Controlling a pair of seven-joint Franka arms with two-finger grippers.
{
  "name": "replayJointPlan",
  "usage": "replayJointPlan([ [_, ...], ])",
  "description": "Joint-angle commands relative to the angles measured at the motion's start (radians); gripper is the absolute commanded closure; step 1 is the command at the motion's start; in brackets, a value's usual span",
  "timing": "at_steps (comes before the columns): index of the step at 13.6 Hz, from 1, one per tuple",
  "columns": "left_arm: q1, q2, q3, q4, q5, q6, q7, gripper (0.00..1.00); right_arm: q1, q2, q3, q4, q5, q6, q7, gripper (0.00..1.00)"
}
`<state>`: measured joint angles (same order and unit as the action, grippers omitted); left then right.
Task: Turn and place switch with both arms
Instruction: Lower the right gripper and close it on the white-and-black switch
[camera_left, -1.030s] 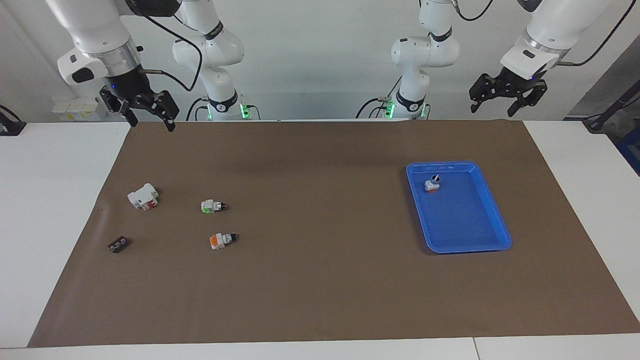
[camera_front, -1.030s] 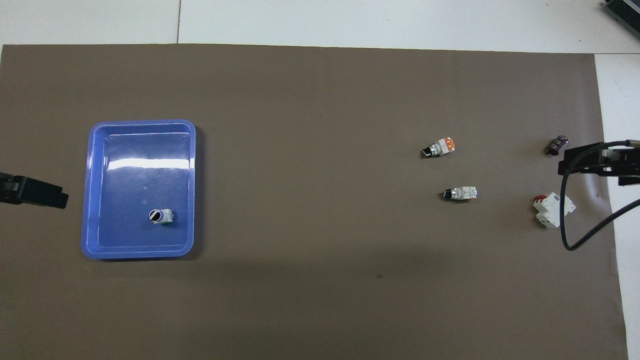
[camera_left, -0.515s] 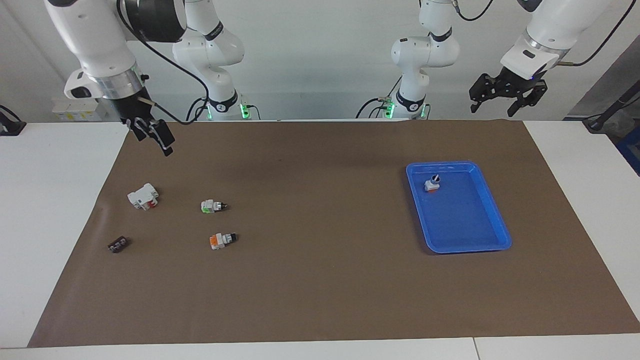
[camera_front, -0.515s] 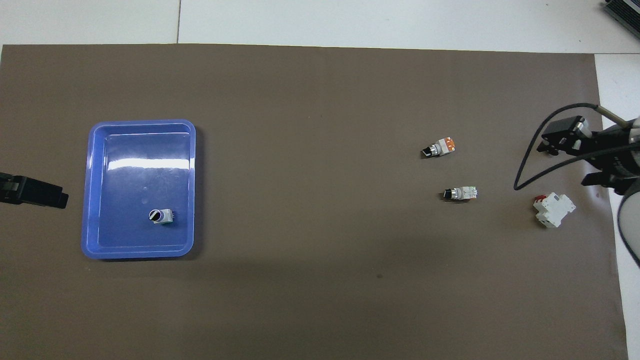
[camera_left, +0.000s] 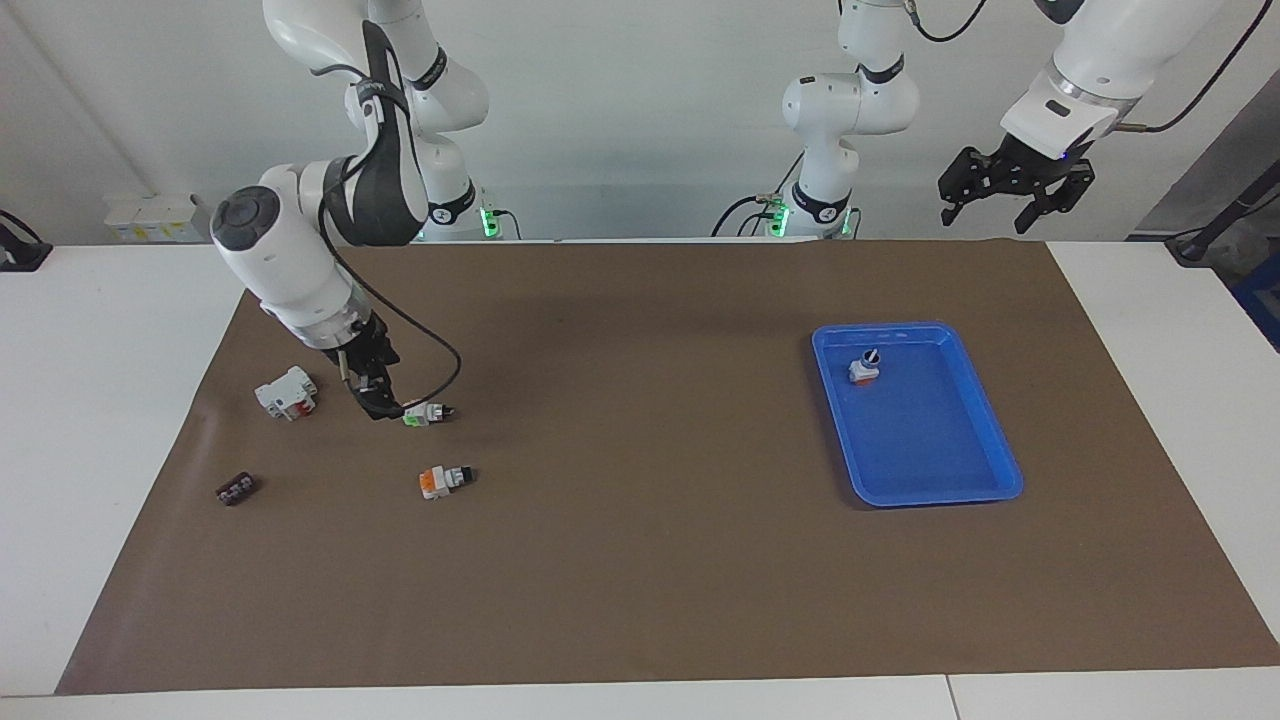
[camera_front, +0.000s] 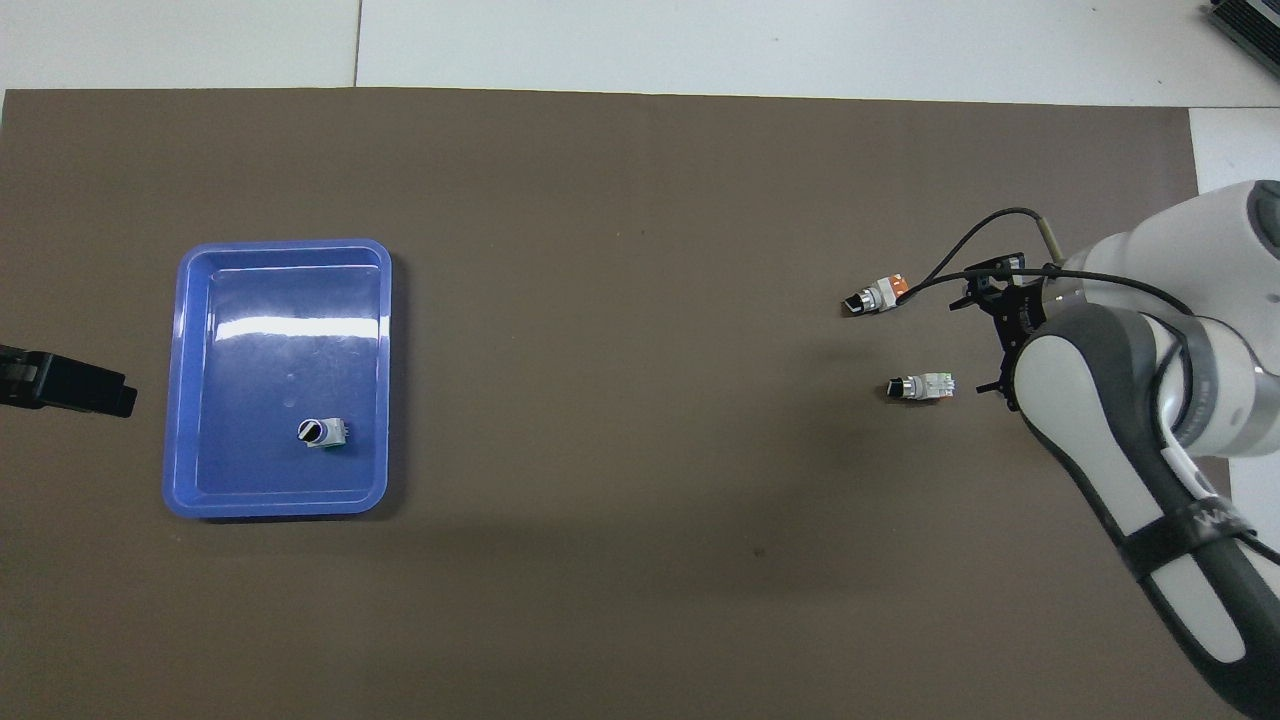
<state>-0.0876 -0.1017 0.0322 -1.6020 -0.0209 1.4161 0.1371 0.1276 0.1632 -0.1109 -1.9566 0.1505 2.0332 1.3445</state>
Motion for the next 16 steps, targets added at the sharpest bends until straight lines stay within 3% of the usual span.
replayJointPlan([
  [1, 0.005, -0.023, -0.002, -0.023, -0.001, -0.002, 0.002, 0.00, -0.006, -0.002, 0.000, -0.088, 0.040, 0.092, 0.048, 0.00],
  [3, 0.005, -0.023, -0.003, -0.023, -0.001, -0.002, 0.002, 0.00, -0.016, 0.057, -0.001, -0.107, 0.124, 0.177, 0.093, 0.00],
  [6, 0.005, -0.023, -0.002, -0.023, -0.001, -0.002, 0.002, 0.00, -0.007, 0.045, -0.001, -0.165, 0.124, 0.168, 0.020, 0.00],
  [9, 0.005, -0.023, -0.002, -0.023, -0.001, -0.002, 0.002, 0.00, -0.006, 0.022, -0.001, -0.263, 0.124, 0.289, -0.019, 0.00],
  [13, 0.005, -0.023, -0.003, -0.023, -0.001, -0.002, 0.002, 0.00, -0.036, 0.027, -0.001, -0.262, 0.124, 0.300, -0.065, 0.03],
  [14, 0.005, -0.023, -0.002, -0.023, -0.001, -0.002, 0.002, 0.00, -0.034, 0.028, -0.001, -0.258, 0.124, 0.302, -0.061, 0.13],
  [16, 0.005, -0.023, -0.002, -0.023, -0.001, -0.002, 0.002, 0.00, -0.031, 0.030, -0.001, -0.252, 0.124, 0.294, -0.057, 0.45],
])
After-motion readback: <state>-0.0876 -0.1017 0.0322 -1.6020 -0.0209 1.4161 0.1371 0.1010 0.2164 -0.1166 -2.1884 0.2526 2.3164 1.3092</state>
